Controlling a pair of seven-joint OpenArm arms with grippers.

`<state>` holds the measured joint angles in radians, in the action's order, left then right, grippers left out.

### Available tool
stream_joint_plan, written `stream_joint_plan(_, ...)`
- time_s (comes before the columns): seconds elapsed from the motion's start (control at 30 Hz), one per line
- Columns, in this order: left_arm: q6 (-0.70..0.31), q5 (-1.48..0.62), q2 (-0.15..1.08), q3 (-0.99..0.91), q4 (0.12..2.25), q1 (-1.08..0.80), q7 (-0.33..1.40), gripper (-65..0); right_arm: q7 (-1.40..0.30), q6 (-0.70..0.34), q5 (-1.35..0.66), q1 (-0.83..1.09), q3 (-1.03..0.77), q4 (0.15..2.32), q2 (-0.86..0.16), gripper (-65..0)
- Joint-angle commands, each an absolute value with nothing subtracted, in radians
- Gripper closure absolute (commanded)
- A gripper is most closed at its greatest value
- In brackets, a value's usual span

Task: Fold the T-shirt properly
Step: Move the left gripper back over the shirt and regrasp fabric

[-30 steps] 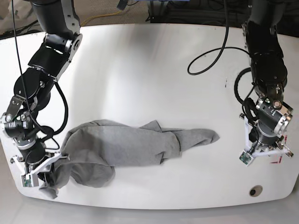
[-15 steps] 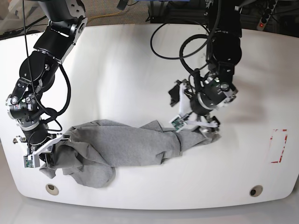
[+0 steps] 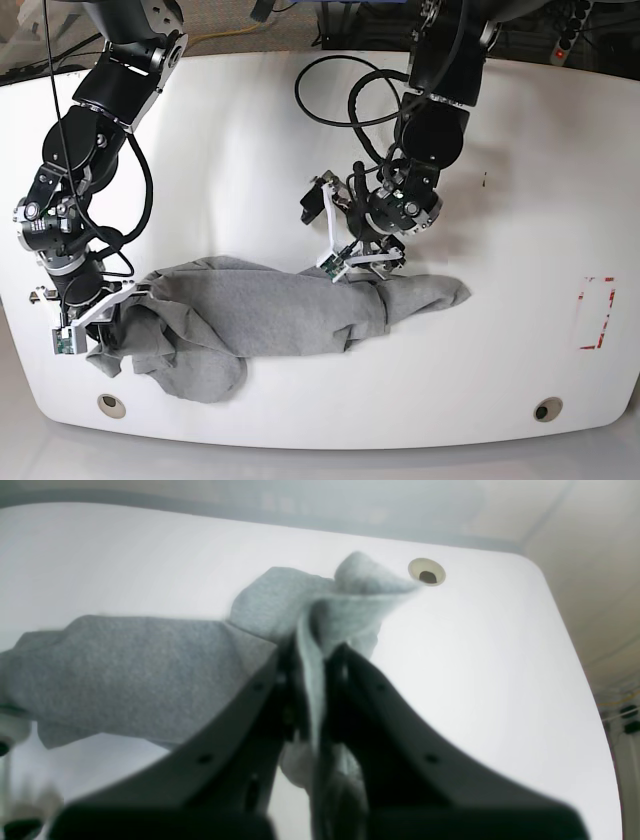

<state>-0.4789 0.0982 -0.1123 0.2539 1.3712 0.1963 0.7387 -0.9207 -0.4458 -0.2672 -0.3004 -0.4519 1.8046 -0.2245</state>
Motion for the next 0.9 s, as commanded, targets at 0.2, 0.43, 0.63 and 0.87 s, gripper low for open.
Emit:
stream_joint_plan(0.2,-0.344,0.09,-0.136,0.213,1.19,0.262,0.565,-57.1,-0.892,-0.444,-0.277,-0.326,-0.455,1.817,-0.24,-0.2)
stream_joint_plan(0.43,-0.323,0.09,-0.157,0.162,1.044,0.306,0.481,-57.1,-0.892,-0.444,-0.277,-0.326,-0.456,1.817,-0.24,-0.2)
stream_joint_plan(0.63,-0.321,0.088,-0.157,0.162,0.929,0.346,0.426,-56.7,-0.892,-0.444,-0.277,-0.326,-0.456,1.817,-0.24,-0.2)
stream_joint_plan(0.87,-0.321,0.088,-0.157,0.162,0.871,0.358,0.387,-38.6,-0.892,-0.444,-0.275,-0.326,-0.456,1.816,-0.24,-0.2)
